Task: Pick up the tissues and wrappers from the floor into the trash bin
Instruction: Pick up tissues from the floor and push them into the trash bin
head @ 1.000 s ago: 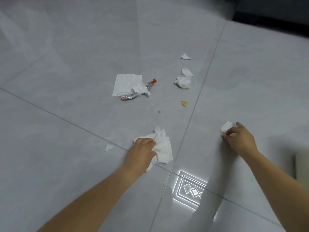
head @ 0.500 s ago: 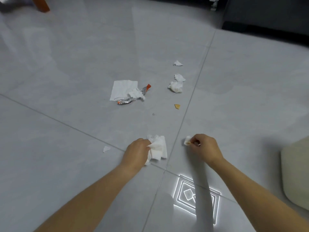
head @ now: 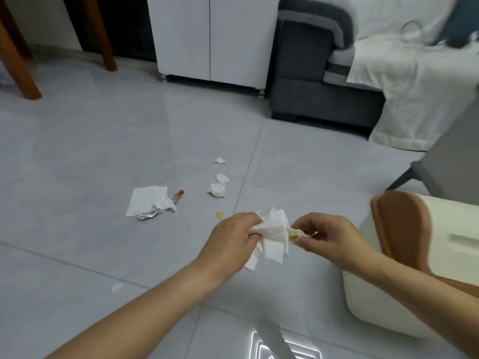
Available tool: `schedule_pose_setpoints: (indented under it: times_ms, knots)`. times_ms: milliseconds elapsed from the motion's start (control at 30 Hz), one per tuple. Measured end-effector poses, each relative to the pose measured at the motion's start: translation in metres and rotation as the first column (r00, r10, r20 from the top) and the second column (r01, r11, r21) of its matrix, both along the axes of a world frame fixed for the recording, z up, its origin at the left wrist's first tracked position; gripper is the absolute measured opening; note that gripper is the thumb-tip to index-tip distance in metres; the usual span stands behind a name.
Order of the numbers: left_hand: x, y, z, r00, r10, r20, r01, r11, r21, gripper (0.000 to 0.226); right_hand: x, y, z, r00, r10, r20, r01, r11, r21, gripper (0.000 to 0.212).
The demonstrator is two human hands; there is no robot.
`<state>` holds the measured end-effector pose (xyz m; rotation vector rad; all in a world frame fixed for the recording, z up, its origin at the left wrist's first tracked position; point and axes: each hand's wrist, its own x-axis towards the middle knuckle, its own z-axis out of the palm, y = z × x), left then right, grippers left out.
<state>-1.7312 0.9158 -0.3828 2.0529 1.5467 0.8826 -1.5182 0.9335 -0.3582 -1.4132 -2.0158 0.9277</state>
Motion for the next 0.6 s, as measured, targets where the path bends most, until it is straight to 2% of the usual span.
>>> schedule_pose_setpoints:
  times_ms: [200, 333, 467, 600]
  knots:
    - [0.077, 0.007, 0.054, 0.99, -0.142, -0.014, 0.142, 0.989, 0.046, 0.01, 0.078, -0.028, 0.038, 0.965, -0.123, -0.23, 0.143, 0.987, 0.077, 0.009]
    - [0.129, 0.011, 0.066, 0.98, -0.2, -0.016, 0.2, 0.978, 0.059, 0.01, 0.13, -0.047, 0.034, 0.926, -0.259, -0.276, 0.299, 0.947, 0.116, 0.013]
    - [0.191, 0.01, 0.071, 0.955, -0.293, -0.036, 0.295, 0.952, 0.086, 0.011, 0.185, -0.061, 0.026, 0.9, -0.374, -0.226, 0.419, 0.884, 0.208, 0.027]
    - [0.247, 0.006, 0.07, 0.931, -0.364, -0.019, 0.364, 0.925, 0.106, 0.01, 0.227, -0.067, 0.023, 0.894, -0.434, -0.107, 0.447, 0.863, 0.235, 0.036]
